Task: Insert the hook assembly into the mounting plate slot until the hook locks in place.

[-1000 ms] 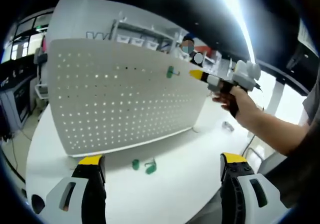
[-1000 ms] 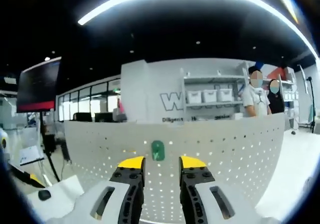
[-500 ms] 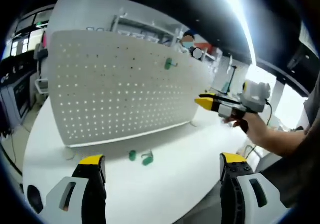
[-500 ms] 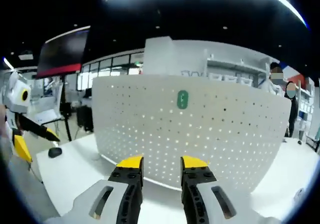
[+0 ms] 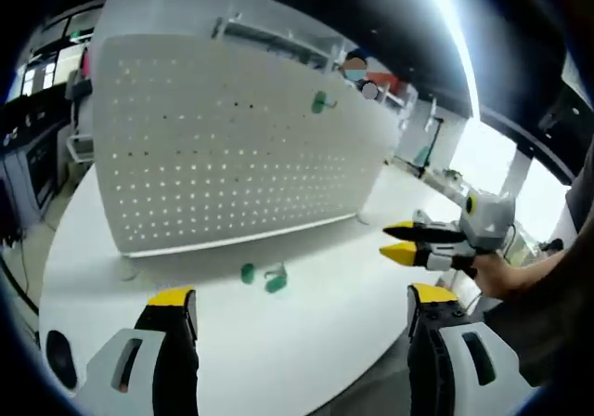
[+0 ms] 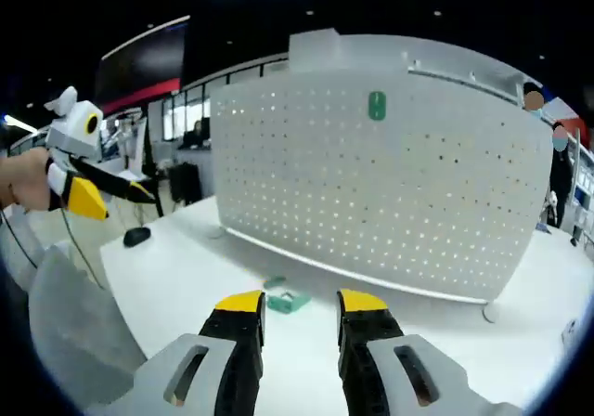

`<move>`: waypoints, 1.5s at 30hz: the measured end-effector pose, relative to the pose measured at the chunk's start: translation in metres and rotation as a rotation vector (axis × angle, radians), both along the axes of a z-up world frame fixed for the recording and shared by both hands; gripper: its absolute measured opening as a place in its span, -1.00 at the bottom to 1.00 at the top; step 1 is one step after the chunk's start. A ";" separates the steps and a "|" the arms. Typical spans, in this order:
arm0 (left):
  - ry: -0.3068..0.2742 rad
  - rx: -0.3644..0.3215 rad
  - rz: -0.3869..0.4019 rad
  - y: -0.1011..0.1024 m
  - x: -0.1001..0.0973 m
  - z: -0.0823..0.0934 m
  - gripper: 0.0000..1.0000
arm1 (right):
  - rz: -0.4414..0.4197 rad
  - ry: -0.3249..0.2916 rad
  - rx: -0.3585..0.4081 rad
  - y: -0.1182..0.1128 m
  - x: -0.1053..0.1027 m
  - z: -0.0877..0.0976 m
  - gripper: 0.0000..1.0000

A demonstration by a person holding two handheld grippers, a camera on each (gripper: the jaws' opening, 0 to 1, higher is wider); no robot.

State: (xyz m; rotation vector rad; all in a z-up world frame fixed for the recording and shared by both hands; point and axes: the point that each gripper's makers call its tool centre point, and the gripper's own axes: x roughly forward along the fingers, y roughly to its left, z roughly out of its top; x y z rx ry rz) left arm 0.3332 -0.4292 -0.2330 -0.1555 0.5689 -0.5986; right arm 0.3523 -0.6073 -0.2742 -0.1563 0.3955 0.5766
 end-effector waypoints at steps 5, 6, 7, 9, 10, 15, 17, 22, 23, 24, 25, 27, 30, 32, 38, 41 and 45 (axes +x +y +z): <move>0.020 -0.004 0.005 0.001 0.002 -0.008 0.92 | 0.010 0.040 -0.005 -0.001 -0.012 -0.016 -0.40; 0.023 -0.005 0.004 0.001 0.002 -0.010 0.92 | 0.010 0.052 -0.005 -0.002 -0.014 -0.020 -0.40; 0.029 -0.005 0.003 0.000 0.002 -0.012 0.92 | 0.010 0.059 0.008 -0.002 -0.015 -0.022 -0.39; 0.043 0.000 0.003 0.001 0.001 -0.018 0.92 | 0.007 0.083 0.025 -0.001 -0.015 -0.026 -0.36; 0.052 0.002 0.002 0.001 0.000 -0.021 0.92 | 0.010 0.087 0.018 0.000 -0.015 -0.029 -0.36; 0.085 0.008 0.003 0.002 -0.002 -0.034 0.92 | 0.024 0.110 0.015 0.005 -0.011 -0.036 -0.36; 0.097 0.019 0.000 0.002 -0.002 -0.039 0.91 | 0.038 0.125 0.014 0.009 -0.008 -0.042 -0.37; 0.111 0.008 0.005 0.002 -0.001 -0.043 0.91 | 0.081 0.164 0.020 0.027 0.004 -0.054 -0.40; 0.112 0.008 0.006 0.002 0.000 -0.043 0.91 | 0.091 0.168 0.020 0.031 0.006 -0.057 -0.40; 0.113 0.007 0.007 0.003 0.000 -0.043 0.91 | 0.106 0.172 0.017 0.038 0.010 -0.061 -0.40; 0.113 0.007 0.008 0.003 0.001 -0.043 0.91 | 0.116 0.178 0.019 0.043 0.012 -0.063 -0.40; 0.113 0.005 0.009 0.003 0.002 -0.043 0.91 | 0.138 0.194 0.028 0.056 0.018 -0.069 -0.40; 0.112 0.007 0.009 0.004 0.003 -0.043 0.91 | 0.163 0.213 0.038 0.073 0.025 -0.078 -0.41; 0.112 0.007 0.010 0.004 0.004 -0.042 0.91 | 0.174 0.240 0.038 0.082 0.029 -0.086 -0.41; 0.111 0.008 0.019 0.009 0.004 -0.042 0.90 | 0.164 0.314 0.046 0.103 0.045 -0.111 -0.41; 0.114 0.009 0.025 0.012 0.004 -0.043 0.90 | 0.109 0.397 0.082 0.105 0.050 -0.125 -0.43; 0.116 0.009 0.034 0.016 0.004 -0.045 0.89 | 0.052 0.398 0.096 0.101 0.064 -0.130 -0.44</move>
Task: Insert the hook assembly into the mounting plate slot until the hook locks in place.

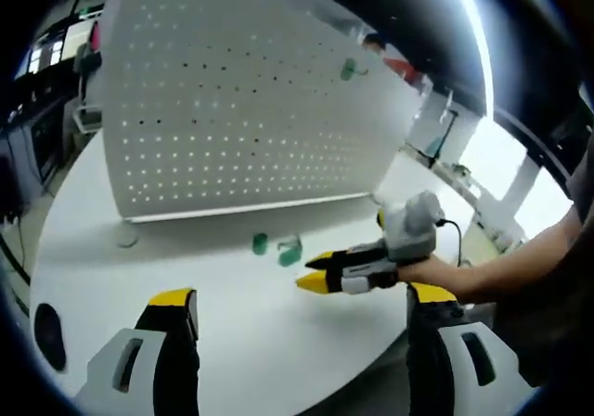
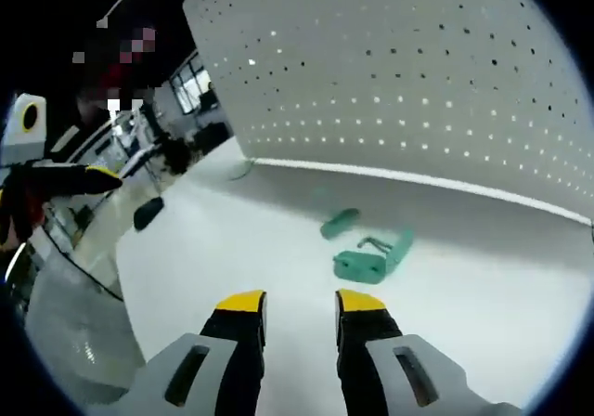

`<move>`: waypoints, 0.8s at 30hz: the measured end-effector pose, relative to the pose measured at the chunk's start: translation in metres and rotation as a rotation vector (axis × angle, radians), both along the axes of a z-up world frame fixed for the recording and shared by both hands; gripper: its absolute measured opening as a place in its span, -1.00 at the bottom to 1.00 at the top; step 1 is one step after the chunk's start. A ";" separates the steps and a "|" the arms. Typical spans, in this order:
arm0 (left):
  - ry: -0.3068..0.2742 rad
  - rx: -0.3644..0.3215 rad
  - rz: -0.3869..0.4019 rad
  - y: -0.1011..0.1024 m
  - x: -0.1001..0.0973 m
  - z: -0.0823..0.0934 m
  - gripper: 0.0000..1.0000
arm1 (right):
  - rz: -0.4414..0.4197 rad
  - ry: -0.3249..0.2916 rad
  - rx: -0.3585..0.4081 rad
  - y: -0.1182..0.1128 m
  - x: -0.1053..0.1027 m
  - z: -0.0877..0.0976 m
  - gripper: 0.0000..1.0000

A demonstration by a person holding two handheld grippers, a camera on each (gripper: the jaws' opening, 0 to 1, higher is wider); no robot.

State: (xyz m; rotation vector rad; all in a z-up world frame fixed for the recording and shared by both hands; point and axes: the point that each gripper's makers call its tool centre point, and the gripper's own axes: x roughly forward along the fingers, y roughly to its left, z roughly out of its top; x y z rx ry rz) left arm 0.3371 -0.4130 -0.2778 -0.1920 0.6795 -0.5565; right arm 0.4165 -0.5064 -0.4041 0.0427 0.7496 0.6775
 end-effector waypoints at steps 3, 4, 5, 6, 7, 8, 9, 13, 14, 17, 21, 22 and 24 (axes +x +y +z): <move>0.003 0.000 0.003 0.002 0.000 -0.001 0.89 | -0.007 -0.017 -0.022 -0.003 0.008 -0.001 -0.45; 0.004 0.000 0.004 0.003 0.000 -0.002 0.89 | 0.000 -0.023 -0.030 -0.003 0.010 -0.001 -0.45; 0.005 -0.001 0.004 0.003 0.001 -0.002 0.89 | 0.008 -0.027 -0.043 -0.004 0.012 -0.002 -0.45; 0.006 -0.002 0.006 0.004 0.001 -0.003 0.89 | 0.016 -0.032 -0.050 -0.005 0.015 -0.002 -0.46; 0.006 -0.004 0.007 0.004 0.001 -0.002 0.89 | 0.025 -0.041 -0.056 -0.005 0.017 -0.002 -0.48; 0.007 -0.007 0.007 0.004 0.002 -0.002 0.88 | 0.037 -0.051 -0.065 -0.005 0.019 -0.002 -0.50; 0.007 -0.008 0.008 0.004 0.002 -0.002 0.88 | 0.053 -0.064 -0.086 -0.005 0.021 -0.002 -0.51; 0.007 -0.015 0.009 0.004 0.004 -0.003 0.88 | 0.119 -0.112 -0.137 -0.004 0.028 -0.001 -0.65; 0.008 -0.016 0.009 0.004 0.004 -0.003 0.88 | 0.139 -0.130 -0.152 -0.003 0.029 -0.001 -0.69; 0.010 -0.020 0.009 0.004 0.005 -0.004 0.87 | 0.172 -0.153 -0.178 -0.002 0.033 -0.003 -0.76; 0.012 -0.024 0.013 0.005 0.005 -0.005 0.86 | 0.198 -0.152 -0.197 -0.003 0.034 -0.006 -0.80; 0.012 -0.024 0.014 0.005 0.006 -0.005 0.86 | 0.207 -0.158 -0.202 -0.003 0.034 -0.006 -0.80; 0.014 -0.026 0.016 0.006 0.005 -0.006 0.85 | 0.210 -0.164 -0.208 -0.004 0.035 -0.007 -0.81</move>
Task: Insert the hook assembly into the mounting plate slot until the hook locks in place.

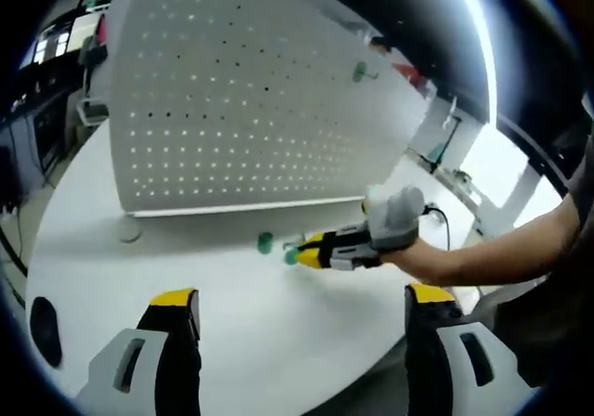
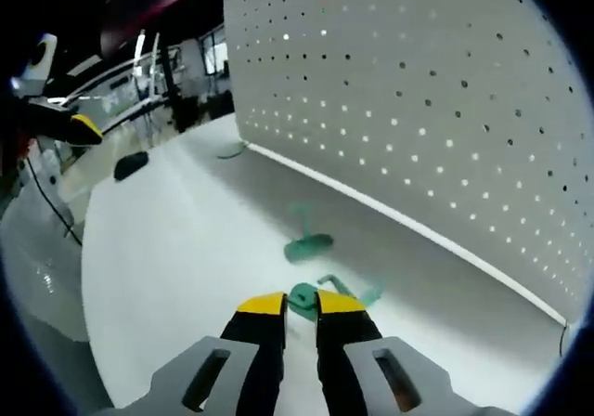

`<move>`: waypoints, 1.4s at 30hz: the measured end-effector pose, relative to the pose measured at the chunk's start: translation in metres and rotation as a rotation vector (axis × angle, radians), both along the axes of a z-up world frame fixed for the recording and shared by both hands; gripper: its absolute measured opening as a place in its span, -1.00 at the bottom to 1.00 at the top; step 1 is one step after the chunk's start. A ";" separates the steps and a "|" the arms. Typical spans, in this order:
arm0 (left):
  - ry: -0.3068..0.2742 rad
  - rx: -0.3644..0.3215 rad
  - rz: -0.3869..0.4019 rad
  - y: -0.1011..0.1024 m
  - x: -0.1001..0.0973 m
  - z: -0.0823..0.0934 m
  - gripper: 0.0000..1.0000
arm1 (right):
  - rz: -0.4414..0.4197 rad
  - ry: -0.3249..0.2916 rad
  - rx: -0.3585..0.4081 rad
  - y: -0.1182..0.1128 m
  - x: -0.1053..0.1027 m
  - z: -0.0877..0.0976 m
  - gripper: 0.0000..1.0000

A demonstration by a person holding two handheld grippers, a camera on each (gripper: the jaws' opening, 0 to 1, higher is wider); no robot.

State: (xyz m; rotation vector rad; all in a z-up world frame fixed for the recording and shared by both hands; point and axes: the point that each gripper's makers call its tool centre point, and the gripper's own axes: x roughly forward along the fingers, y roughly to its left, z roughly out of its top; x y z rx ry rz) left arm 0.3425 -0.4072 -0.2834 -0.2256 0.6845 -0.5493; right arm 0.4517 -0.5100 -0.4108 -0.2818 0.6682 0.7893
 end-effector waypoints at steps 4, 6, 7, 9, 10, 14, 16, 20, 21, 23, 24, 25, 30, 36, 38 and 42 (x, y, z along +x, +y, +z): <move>0.001 0.001 0.000 0.000 0.001 -0.001 0.84 | -0.004 -0.004 0.003 0.001 0.001 0.002 -0.84; 0.000 -0.001 0.001 0.000 0.001 0.000 0.83 | 0.006 -0.008 -0.001 0.003 0.000 0.003 -0.86; -0.001 -0.001 0.001 0.000 0.002 0.000 0.83 | 0.015 -0.008 -0.009 0.004 0.000 0.003 -0.86; -0.001 0.000 -0.001 -0.001 0.002 0.001 0.82 | 0.025 -0.006 -0.010 0.006 -0.001 0.003 -0.87; -0.002 0.000 -0.002 -0.002 0.002 0.001 0.82 | 0.024 -0.001 -0.013 0.006 -0.002 0.002 -0.98; -0.003 0.000 0.001 0.000 0.002 0.002 0.81 | 0.025 0.002 -0.012 0.008 -0.004 -0.001 -0.99; -0.003 0.000 0.002 0.000 0.002 0.002 0.79 | 0.028 0.006 -0.012 0.008 -0.006 -0.002 -0.99; -0.003 -0.001 0.001 0.000 0.002 0.002 0.79 | 0.016 0.012 -0.004 0.007 -0.006 -0.001 -0.99; -0.003 0.000 0.001 0.000 0.001 0.002 0.79 | 0.009 0.016 -0.003 0.007 -0.005 -0.001 -0.99; -0.002 0.001 0.001 0.000 0.001 0.002 0.79 | -0.005 0.030 0.008 0.006 -0.005 -0.002 -1.00; -0.001 0.001 0.000 0.000 0.001 0.002 0.79 | -0.012 0.039 0.012 0.006 -0.006 -0.001 -1.00; -0.002 0.002 -0.001 0.000 0.001 0.002 0.79 | -0.017 0.032 0.014 0.005 -0.005 0.000 -1.00; -0.011 0.001 0.001 0.000 0.002 0.005 0.80 | -0.035 0.012 0.022 0.003 0.001 0.007 -1.00; -0.019 0.003 -0.004 -0.002 0.003 0.009 0.81 | -0.055 -0.002 0.042 0.001 0.007 0.018 -1.00; -0.023 0.004 -0.003 -0.003 0.003 0.010 0.82 | -0.071 -0.023 0.064 0.001 0.010 0.028 -1.00; -0.030 0.006 -0.005 -0.003 0.004 0.013 0.82 | -0.080 -0.053 0.092 0.001 0.016 0.048 -1.00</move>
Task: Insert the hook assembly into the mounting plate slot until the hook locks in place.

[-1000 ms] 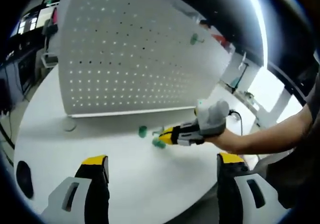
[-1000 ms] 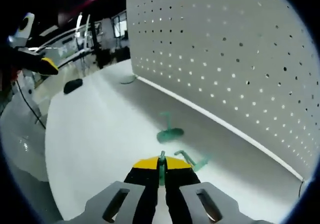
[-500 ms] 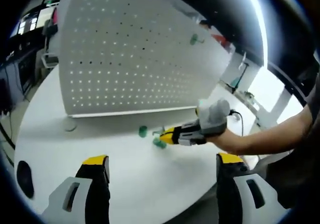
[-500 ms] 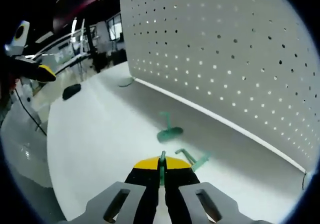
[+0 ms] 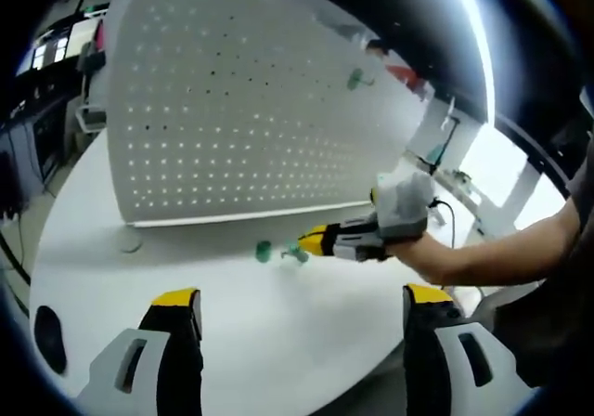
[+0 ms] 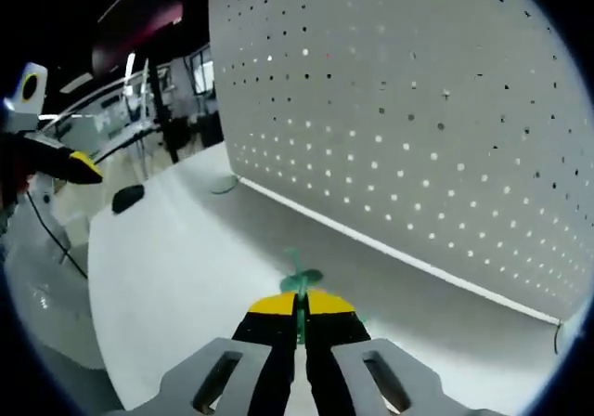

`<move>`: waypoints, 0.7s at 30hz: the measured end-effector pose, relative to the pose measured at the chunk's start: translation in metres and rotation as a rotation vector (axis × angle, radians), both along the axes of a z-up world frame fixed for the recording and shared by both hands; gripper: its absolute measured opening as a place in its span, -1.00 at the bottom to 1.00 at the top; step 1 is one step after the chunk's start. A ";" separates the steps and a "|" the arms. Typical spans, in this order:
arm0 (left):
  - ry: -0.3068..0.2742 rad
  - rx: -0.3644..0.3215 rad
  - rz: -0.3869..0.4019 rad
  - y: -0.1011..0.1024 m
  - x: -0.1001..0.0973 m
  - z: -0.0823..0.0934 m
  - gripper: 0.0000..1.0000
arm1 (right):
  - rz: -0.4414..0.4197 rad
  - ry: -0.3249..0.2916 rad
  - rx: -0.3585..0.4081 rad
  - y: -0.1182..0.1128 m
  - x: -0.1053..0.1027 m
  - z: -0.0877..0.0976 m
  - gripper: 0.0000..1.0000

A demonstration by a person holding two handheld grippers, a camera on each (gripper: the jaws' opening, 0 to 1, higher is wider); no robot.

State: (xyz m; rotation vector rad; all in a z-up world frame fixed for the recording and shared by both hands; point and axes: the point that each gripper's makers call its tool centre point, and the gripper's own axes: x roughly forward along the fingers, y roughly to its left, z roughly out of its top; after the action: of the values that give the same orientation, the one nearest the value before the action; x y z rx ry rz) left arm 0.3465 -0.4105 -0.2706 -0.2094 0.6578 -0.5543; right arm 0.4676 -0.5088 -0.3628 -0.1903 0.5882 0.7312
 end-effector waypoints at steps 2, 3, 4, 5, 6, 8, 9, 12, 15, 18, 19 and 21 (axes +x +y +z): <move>-0.007 0.001 -0.001 -0.001 0.001 0.003 0.81 | -0.011 -0.017 0.017 -0.001 0.004 0.012 -1.00; -0.009 0.000 -0.001 -0.001 0.002 0.004 0.81 | -0.016 -0.027 0.027 -0.001 0.006 0.018 -1.00; -0.016 -0.003 -0.004 -0.002 0.003 0.007 0.82 | -0.021 -0.037 0.038 -0.002 0.007 0.026 -1.00; -0.023 -0.012 -0.004 -0.003 0.004 0.009 0.82 | -0.024 -0.047 0.047 -0.002 0.008 0.031 -1.00; -0.027 -0.023 -0.002 -0.004 0.005 0.012 0.82 | -0.028 -0.056 0.055 -0.002 0.009 0.038 -1.00; -0.036 -0.011 -0.006 -0.005 0.006 0.014 0.81 | -0.038 -0.069 0.080 -0.003 0.010 0.050 -1.00; -0.038 -0.003 -0.007 -0.006 0.006 0.015 0.80 | -0.044 -0.085 0.088 -0.005 0.010 0.058 -1.00; -0.046 -0.012 -0.007 -0.007 0.008 0.019 0.80 | -0.056 -0.103 0.113 -0.007 0.010 0.072 -1.00; -0.054 -0.016 -0.004 -0.009 0.009 0.022 0.80 | -0.061 -0.131 0.134 -0.010 0.008 0.091 -1.00; -0.046 -0.015 -0.007 -0.011 0.009 0.023 0.79 | -0.127 -0.145 0.225 -0.016 0.011 0.113 -1.00; -0.042 -0.018 -0.008 -0.012 0.009 0.023 0.78 | -0.137 -0.139 0.255 -0.018 0.010 0.120 -1.00; -0.042 -0.021 -0.007 -0.014 0.009 0.025 0.78 | -0.141 -0.185 0.236 -0.025 0.011 0.134 -1.00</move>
State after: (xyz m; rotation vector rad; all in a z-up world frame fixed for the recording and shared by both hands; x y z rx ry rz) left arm 0.3559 -0.4248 -0.2456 -0.2146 0.6126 -0.5716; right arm 0.4783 -0.5334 -0.2292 0.0029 0.3325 0.6321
